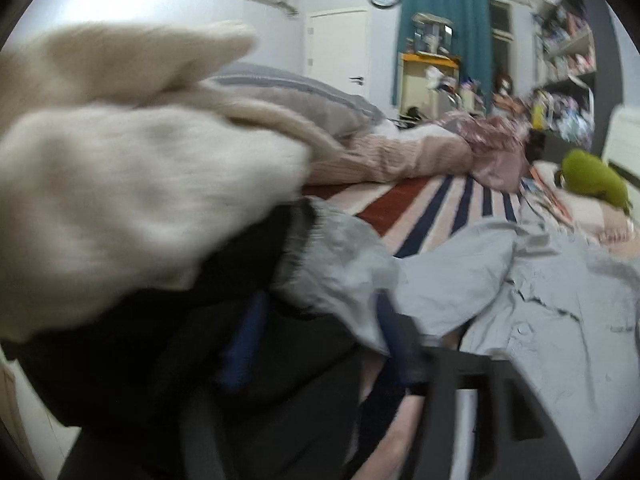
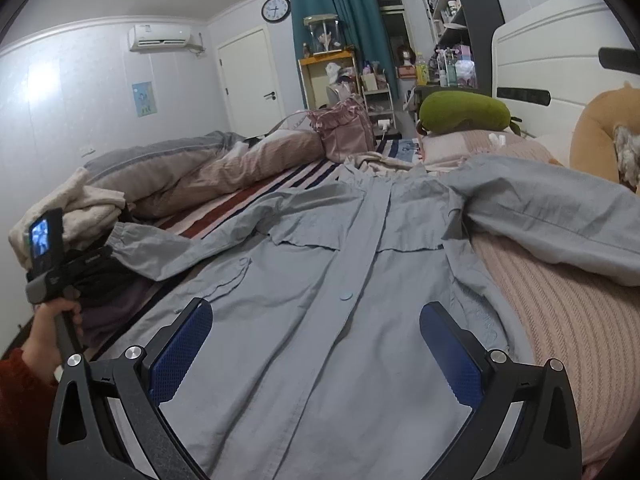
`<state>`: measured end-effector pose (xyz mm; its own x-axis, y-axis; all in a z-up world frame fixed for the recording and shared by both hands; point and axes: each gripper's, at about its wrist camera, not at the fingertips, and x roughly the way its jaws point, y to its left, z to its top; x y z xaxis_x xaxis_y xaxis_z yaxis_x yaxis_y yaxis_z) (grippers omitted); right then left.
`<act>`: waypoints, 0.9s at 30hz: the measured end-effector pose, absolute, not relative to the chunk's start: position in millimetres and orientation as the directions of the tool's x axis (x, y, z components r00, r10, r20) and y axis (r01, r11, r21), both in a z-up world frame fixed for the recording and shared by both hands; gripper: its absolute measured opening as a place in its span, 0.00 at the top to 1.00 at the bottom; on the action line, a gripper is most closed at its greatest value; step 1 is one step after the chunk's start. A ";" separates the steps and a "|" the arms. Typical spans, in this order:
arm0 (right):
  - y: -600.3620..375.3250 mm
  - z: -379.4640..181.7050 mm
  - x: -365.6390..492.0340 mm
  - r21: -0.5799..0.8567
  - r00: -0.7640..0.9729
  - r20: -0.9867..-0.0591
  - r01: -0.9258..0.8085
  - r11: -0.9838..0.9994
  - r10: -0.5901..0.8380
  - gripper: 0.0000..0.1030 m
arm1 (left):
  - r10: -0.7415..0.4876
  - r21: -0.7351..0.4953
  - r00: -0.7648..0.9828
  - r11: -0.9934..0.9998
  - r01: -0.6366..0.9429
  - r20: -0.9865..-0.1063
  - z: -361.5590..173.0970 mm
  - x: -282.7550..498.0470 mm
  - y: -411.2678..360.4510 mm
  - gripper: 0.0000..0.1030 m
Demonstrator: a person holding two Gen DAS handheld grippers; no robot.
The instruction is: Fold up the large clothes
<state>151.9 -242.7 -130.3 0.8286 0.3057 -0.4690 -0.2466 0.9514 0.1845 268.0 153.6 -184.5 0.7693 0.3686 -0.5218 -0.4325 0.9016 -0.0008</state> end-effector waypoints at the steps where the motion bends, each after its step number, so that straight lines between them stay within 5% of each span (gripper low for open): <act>1: -243.4 -130.7 151.8 0.187 0.828 -0.469 -0.247 0.951 0.307 0.00 | 0.377 0.031 0.760 0.904 -0.427 -0.530 -187.3 278.1 148.6 0.24; 4: -245.5 -130.8 151.3 0.186 0.829 -0.468 -0.246 0.951 0.306 0.00 | 0.419 0.061 0.729 0.884 -0.463 -0.542 -192.4 288.5 148.6 0.29; 6: -247.9 -131.5 149.3 0.184 0.831 -0.466 -0.243 0.952 0.302 0.00 | 0.449 0.076 0.701 0.866 -0.494 -0.554 -194.2 293.2 152.0 0.67; 7: -249.1 -132.0 148.9 0.185 0.832 -0.467 -0.240 0.953 0.300 0.00 | 0.446 0.074 0.697 0.866 -0.495 -0.561 -194.6 293.3 154.4 0.79; 11: -254.2 -135.2 149.3 0.211 0.827 -0.474 -0.227 0.951 0.303 0.00 | 0.388 0.040 0.733 0.895 -0.443 -0.559 -190.6 289.7 155.9 0.90; 15: -253.7 -135.1 146.8 0.219 0.828 -0.470 -0.227 0.949 0.306 0.00 | 0.224 -0.106 0.828 0.941 -0.320 -0.514 -178.2 274.1 155.6 0.92; 20: -249.0 -131.7 145.0 0.208 0.827 -0.468 -0.237 0.949 0.310 0.00 | 0.099 -0.175 0.875 0.963 -0.204 -0.474 -163.8 259.6 149.1 0.92; 27: -246.5 -131.3 141.8 0.214 0.822 -0.473 -0.242 0.946 0.317 0.00 | -0.230 -0.265 0.880 0.956 0.125 -0.415 -148.0 241.2 104.7 0.92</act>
<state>141.8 -246.5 -131.3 0.8217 0.3171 -0.4735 -0.2421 0.9464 0.2137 241.2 104.7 -148.0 0.8804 -0.2303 -0.4145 0.1253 0.9561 -0.2650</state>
